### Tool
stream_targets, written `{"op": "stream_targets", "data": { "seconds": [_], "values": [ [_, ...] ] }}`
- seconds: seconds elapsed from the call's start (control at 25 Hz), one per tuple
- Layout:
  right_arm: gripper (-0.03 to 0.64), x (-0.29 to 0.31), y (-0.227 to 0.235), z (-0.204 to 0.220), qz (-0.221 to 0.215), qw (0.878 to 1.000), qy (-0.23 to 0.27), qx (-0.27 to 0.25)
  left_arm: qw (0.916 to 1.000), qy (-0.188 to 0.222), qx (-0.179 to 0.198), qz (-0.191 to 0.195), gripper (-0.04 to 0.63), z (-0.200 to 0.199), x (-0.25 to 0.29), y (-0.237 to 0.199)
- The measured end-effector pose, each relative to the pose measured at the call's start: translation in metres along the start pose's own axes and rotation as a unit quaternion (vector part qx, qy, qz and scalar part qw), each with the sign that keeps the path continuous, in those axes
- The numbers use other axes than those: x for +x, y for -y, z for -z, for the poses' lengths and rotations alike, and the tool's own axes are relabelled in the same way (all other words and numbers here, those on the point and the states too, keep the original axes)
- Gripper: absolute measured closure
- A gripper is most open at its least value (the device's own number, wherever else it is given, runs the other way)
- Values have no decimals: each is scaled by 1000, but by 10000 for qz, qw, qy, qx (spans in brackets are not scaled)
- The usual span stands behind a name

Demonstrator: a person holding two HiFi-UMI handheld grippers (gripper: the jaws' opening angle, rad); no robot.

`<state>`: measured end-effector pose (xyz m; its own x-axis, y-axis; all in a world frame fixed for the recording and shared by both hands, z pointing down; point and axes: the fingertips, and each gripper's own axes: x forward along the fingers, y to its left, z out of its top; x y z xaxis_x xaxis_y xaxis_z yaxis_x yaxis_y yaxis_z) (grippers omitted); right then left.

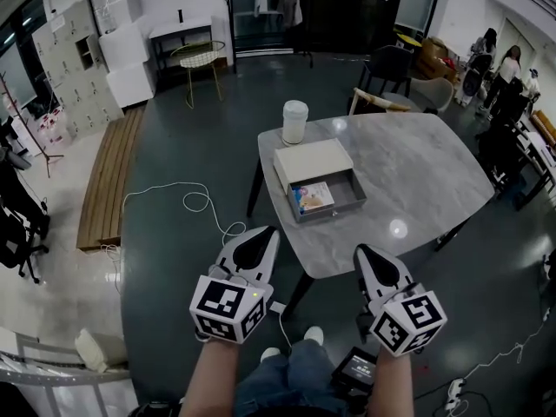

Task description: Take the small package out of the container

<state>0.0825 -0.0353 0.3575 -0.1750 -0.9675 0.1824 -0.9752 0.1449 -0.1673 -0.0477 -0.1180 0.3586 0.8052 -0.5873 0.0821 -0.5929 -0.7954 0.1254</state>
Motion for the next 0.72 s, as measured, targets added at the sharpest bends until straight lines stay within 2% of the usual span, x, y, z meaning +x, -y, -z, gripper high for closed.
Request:
{"op": "stream_targets", "data": {
  "seconds": [0.16, 0.4, 0.72],
  "values": [
    [592, 30, 27, -3, -77, 9999, 47, 122, 9998, -76, 105, -121, 582, 1, 26, -13],
    [592, 85, 69, -32, -530, 9984, 119, 121, 9991, -88, 242, -344, 581, -17, 89, -34],
    [591, 153, 131, -49, -873, 9961, -71, 132, 9972, -105, 306, -677, 581, -28, 160, -63]
  ]
}}
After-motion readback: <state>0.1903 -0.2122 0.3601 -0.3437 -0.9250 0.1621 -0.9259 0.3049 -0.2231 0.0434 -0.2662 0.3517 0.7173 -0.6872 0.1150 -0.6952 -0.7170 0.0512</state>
